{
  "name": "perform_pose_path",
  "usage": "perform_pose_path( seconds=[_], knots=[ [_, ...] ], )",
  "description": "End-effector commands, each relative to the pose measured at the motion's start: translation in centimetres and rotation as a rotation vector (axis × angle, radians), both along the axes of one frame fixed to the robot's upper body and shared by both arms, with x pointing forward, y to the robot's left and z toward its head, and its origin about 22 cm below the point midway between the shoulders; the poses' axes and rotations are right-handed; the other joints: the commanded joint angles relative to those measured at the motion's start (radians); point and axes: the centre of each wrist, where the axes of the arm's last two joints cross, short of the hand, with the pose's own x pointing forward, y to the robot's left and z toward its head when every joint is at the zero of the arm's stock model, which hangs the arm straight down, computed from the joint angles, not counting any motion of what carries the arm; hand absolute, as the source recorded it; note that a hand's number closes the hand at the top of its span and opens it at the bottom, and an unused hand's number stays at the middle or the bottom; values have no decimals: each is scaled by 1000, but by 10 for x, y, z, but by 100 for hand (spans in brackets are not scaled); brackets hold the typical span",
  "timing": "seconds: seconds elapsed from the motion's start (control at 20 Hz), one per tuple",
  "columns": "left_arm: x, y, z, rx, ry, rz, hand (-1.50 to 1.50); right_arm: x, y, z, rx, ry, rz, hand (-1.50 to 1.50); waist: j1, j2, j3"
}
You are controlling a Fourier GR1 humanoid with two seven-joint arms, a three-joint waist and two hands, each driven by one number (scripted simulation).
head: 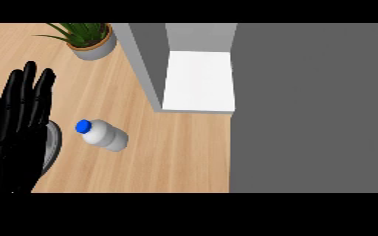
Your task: Pick up the bottled water, place it into the cabinet and close the cabinet
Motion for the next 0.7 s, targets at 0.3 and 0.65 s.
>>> perform_pose_path(
  seconds=[0.3, 0.65],
  knots=[
    [8, 14, -21, -170, 94, -685, -150, -14, 27, -6, 37, 80, 210, -150, -47, 42, 3],
    [5, 123, -20, -218, 151, -831, -150, -46, 31, 6, 63, 112, 267, -150, -37, 31, 9]
  ],
)
